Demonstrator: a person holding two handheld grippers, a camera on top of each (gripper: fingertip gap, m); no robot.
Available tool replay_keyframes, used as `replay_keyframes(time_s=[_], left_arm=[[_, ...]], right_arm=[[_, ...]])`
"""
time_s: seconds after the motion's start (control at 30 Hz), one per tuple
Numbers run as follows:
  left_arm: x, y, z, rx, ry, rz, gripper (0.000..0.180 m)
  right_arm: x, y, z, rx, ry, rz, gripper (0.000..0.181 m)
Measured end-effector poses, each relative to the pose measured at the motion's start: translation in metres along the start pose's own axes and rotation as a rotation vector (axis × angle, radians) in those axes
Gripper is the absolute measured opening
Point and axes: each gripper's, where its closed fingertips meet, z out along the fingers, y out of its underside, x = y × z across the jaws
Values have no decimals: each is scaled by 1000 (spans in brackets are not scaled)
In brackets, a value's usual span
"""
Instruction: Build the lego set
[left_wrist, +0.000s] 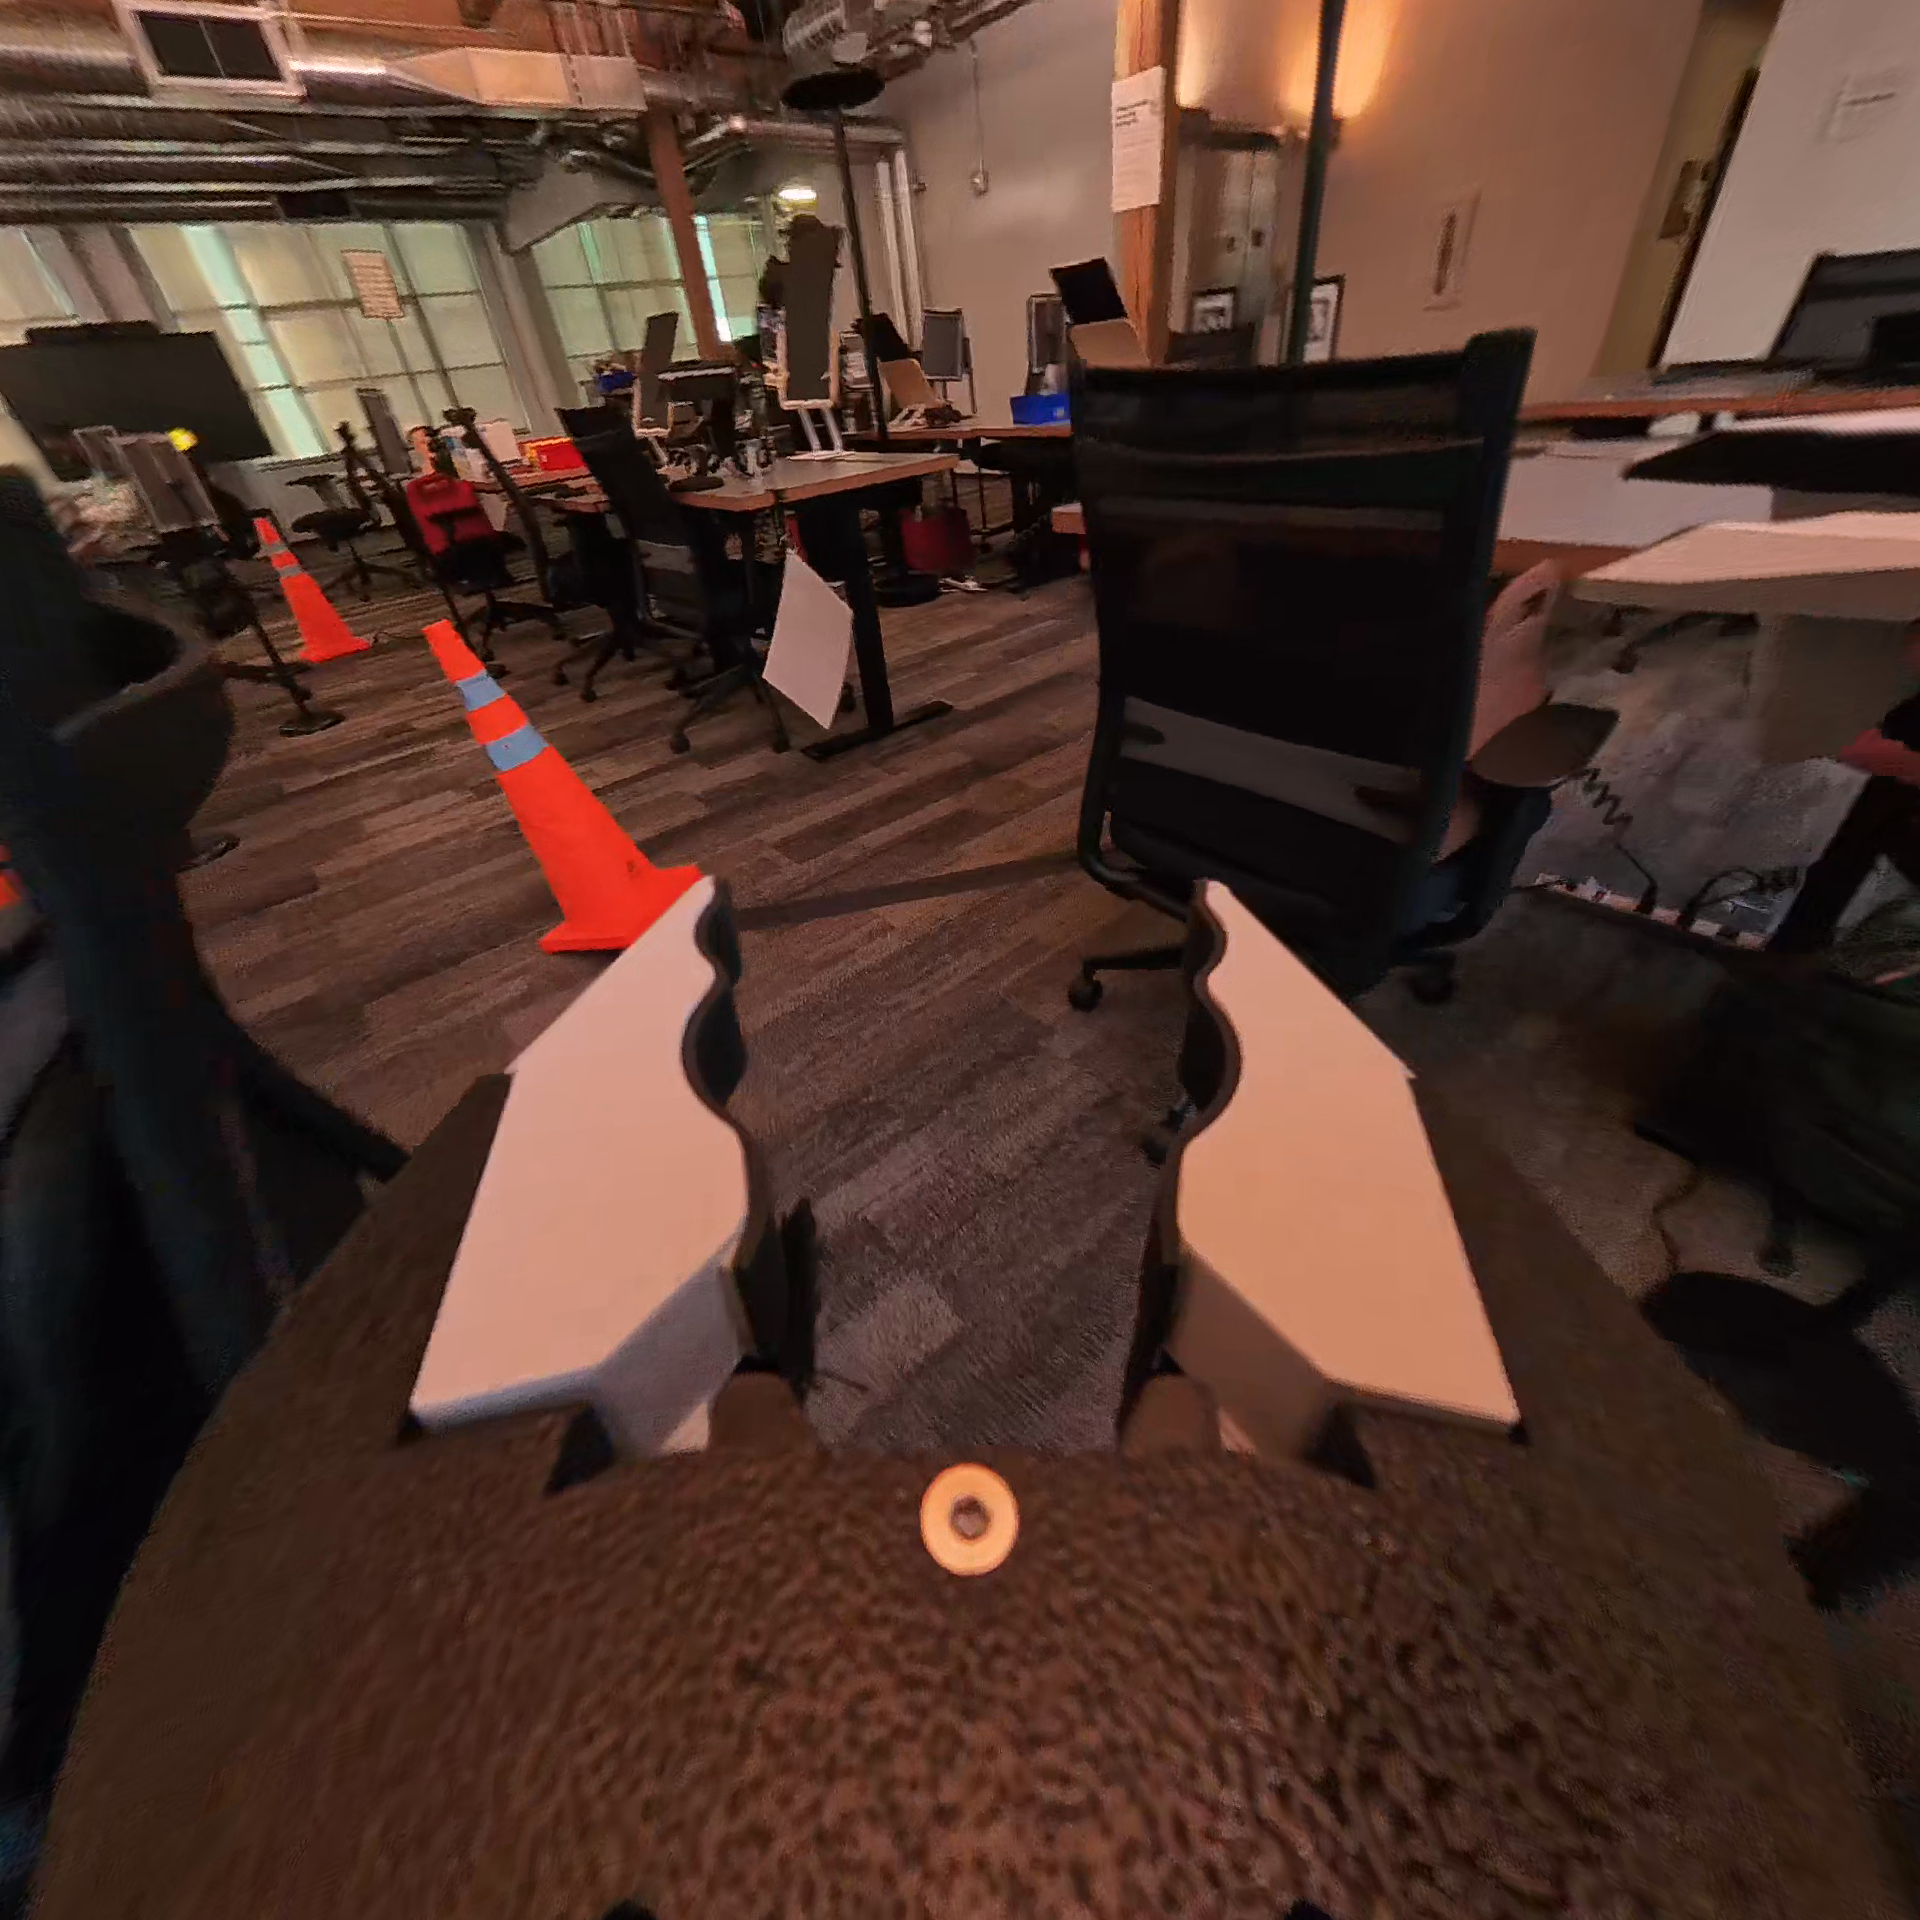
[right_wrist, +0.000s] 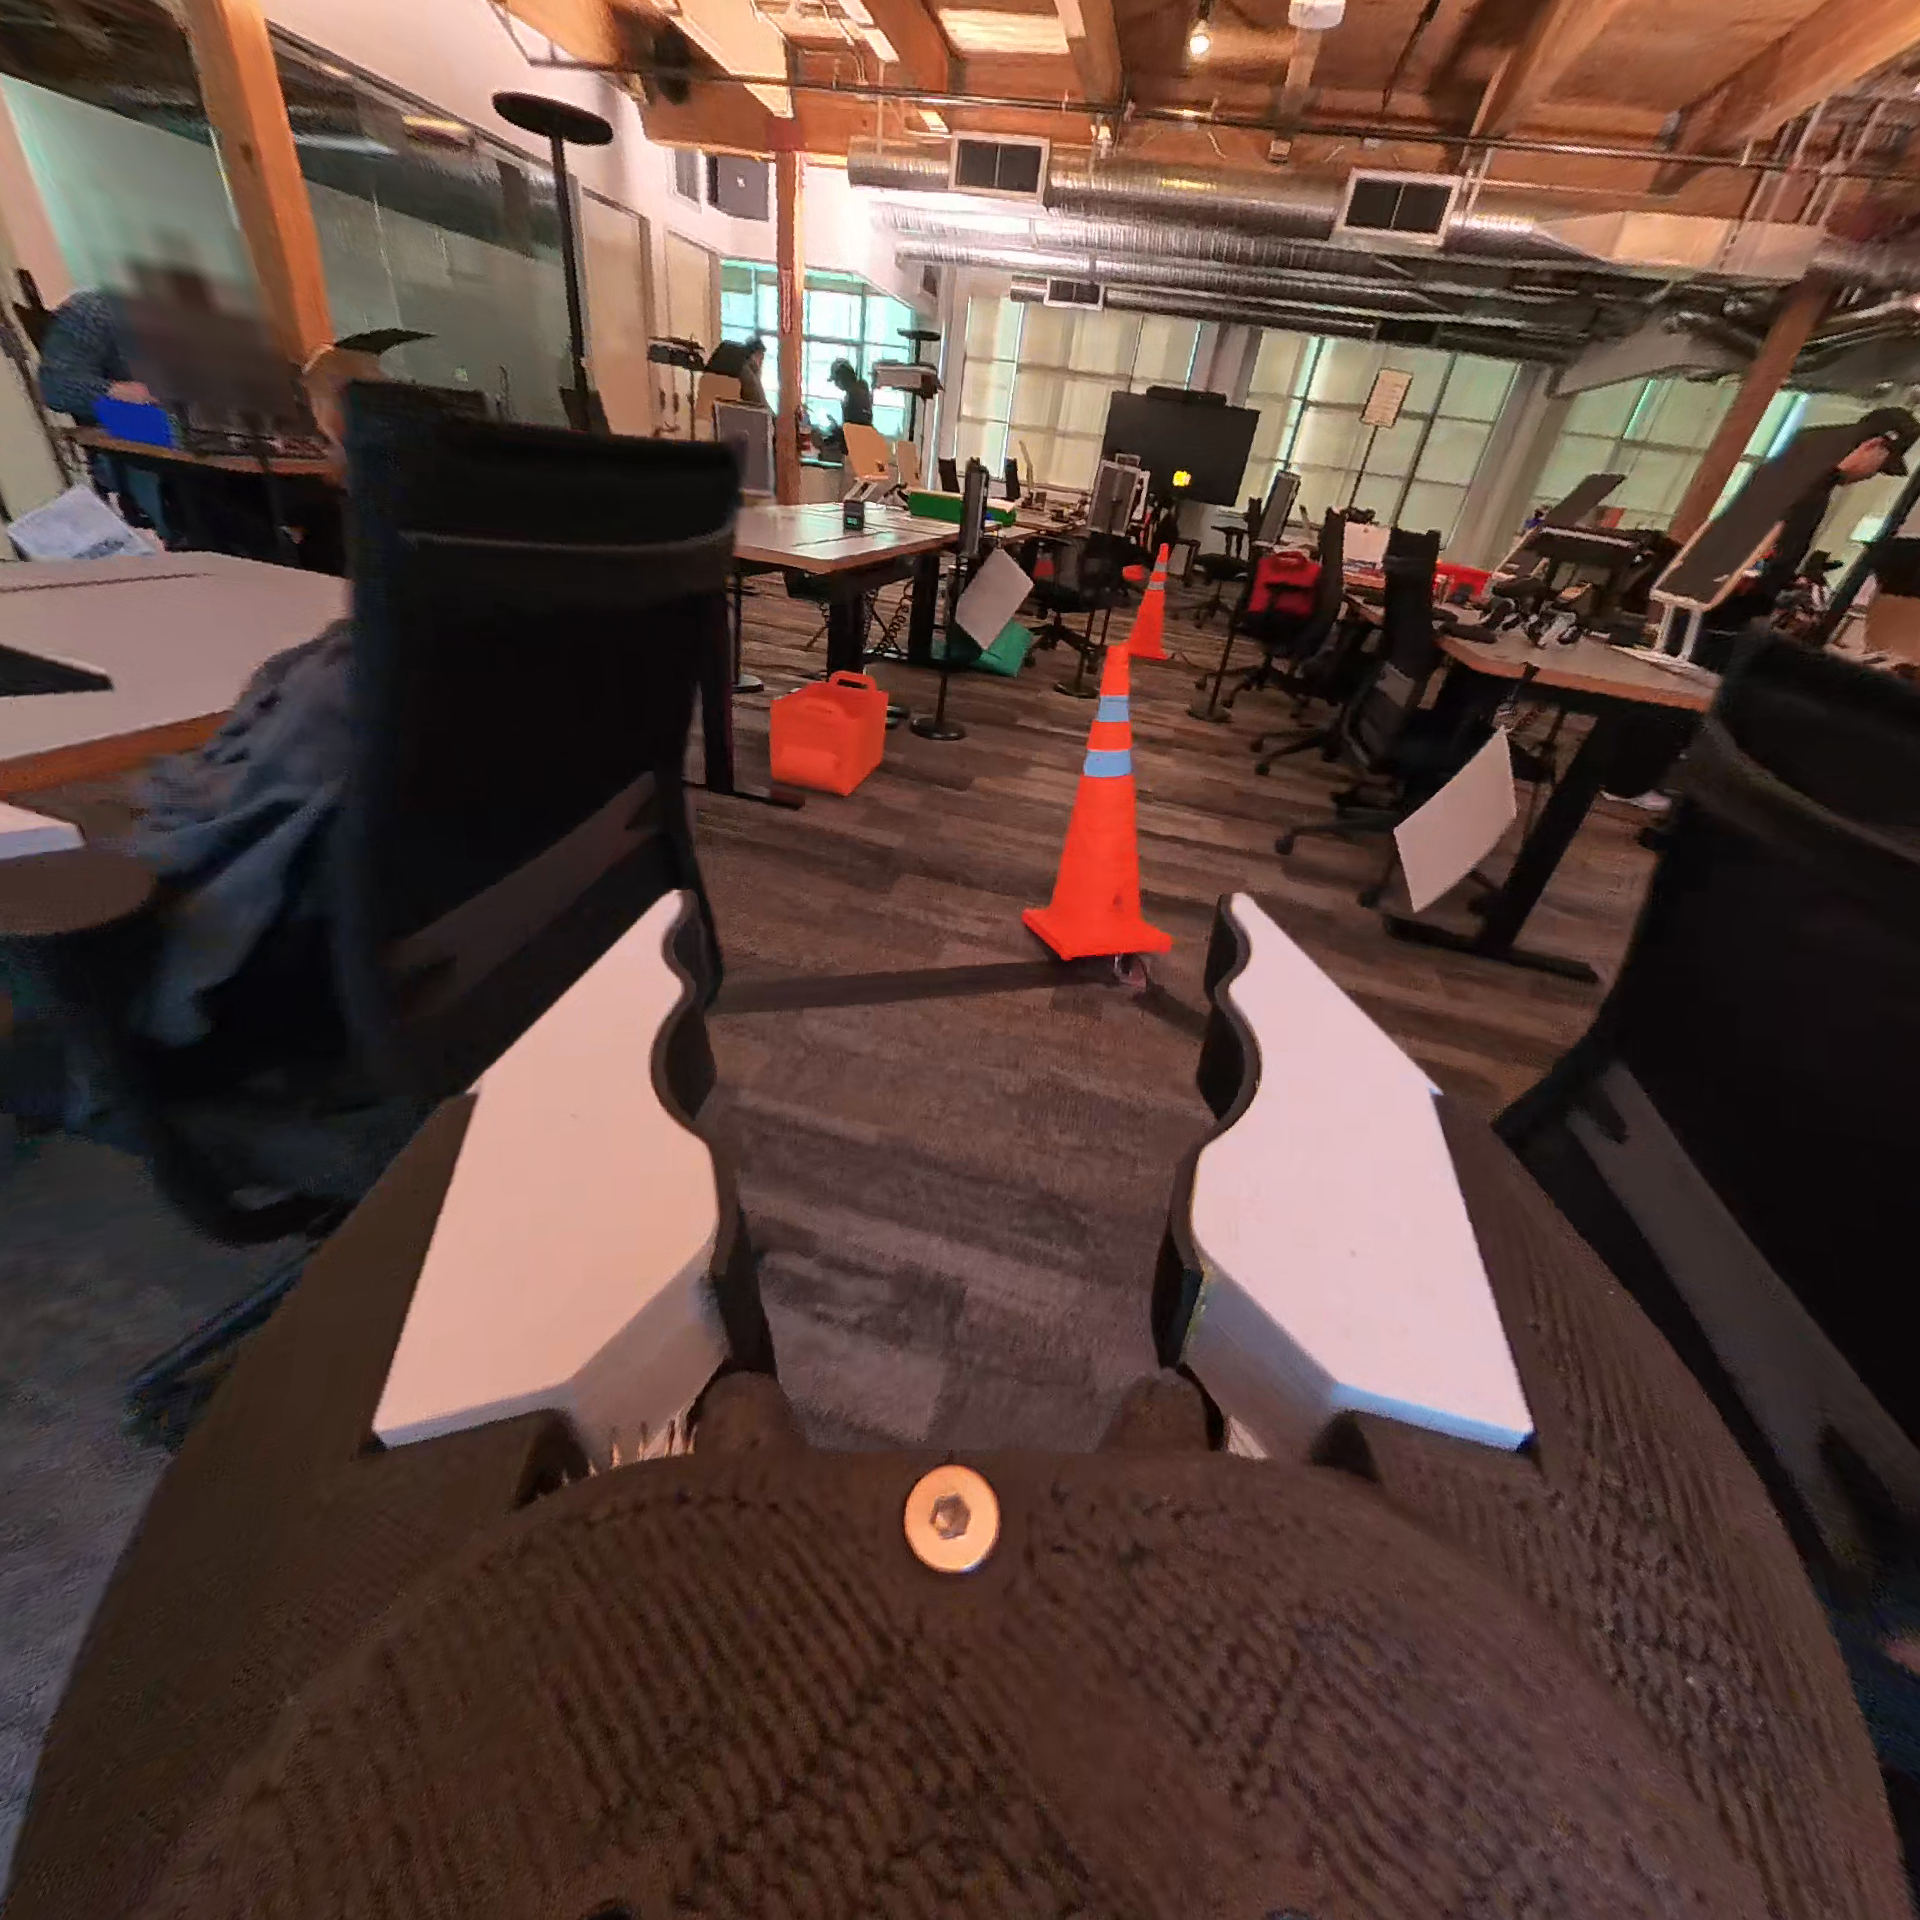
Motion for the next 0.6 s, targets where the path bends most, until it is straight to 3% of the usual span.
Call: replay_keyframes(time_s=[0.17,0.3,0.43,0.6], left_arm=[[-44,-13,180,-30,180,153,80],[-64,-30,317,19,319,213,74],[-126,-16,437,18,291,170,71],[-262,12,578,-33,110,125,72]], right_arm=[[63,18,170,-83,-31,24,95],[114,9,282,-49,-55,-141,95],[188,43,384,-80,-3,-197,94],[282,82,552,-80,-7,-167,92]])
